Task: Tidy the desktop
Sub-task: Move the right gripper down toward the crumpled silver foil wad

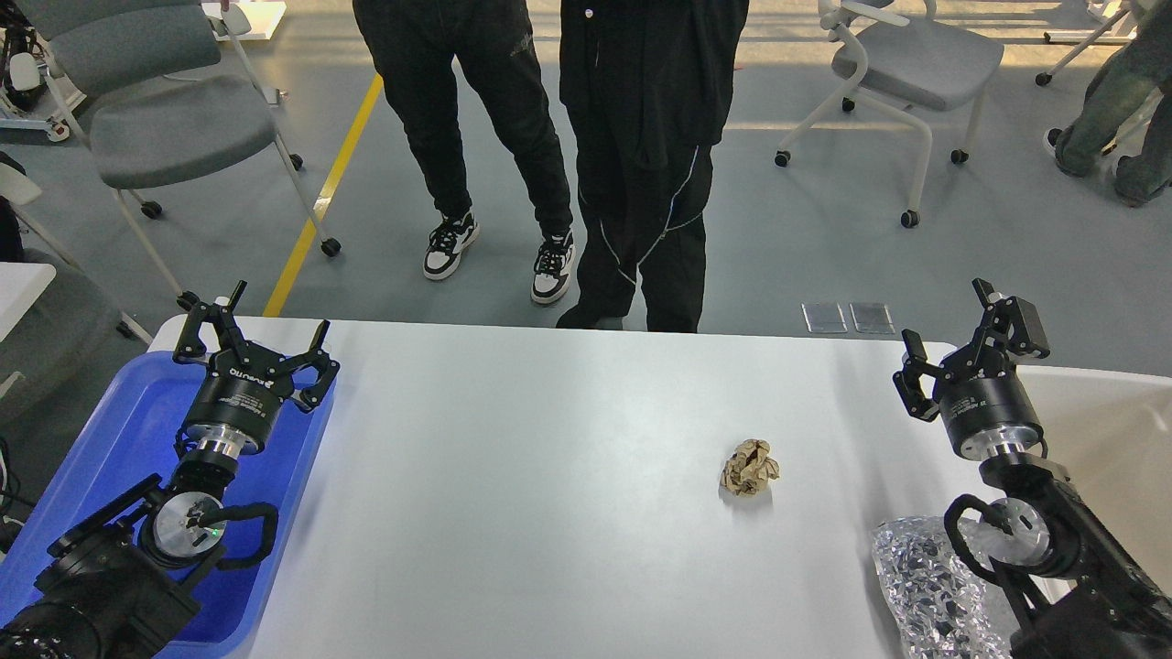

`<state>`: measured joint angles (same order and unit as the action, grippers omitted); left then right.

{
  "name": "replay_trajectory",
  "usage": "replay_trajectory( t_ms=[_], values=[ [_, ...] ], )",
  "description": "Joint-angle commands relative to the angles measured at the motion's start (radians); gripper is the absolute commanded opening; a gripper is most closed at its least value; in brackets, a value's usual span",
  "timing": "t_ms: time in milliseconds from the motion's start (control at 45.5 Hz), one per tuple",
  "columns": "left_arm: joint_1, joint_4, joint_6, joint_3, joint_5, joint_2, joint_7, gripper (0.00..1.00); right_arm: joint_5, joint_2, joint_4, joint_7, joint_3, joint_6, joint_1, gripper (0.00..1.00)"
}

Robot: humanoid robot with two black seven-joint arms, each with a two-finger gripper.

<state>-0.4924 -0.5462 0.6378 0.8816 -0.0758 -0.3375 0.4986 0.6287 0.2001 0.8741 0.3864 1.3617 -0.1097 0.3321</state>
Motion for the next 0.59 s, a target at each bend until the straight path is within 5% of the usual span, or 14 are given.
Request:
replay_trajectory(
  t_ms=[0, 571],
  values=[
    [0.0, 0.0, 0.0, -0.001, 0.001, 0.0, 0.0, 1.0, 0.0, -0.001, -0.001, 0.0, 0.0, 0.001, 0.001, 1.0],
    [-0.002, 0.0, -0.001, 0.0, 0.001, 0.0, 0.0, 1.0, -0.001, 0.019, -0.001, -0.001, 0.0, 0.002, -0.002, 1.0]
  ],
)
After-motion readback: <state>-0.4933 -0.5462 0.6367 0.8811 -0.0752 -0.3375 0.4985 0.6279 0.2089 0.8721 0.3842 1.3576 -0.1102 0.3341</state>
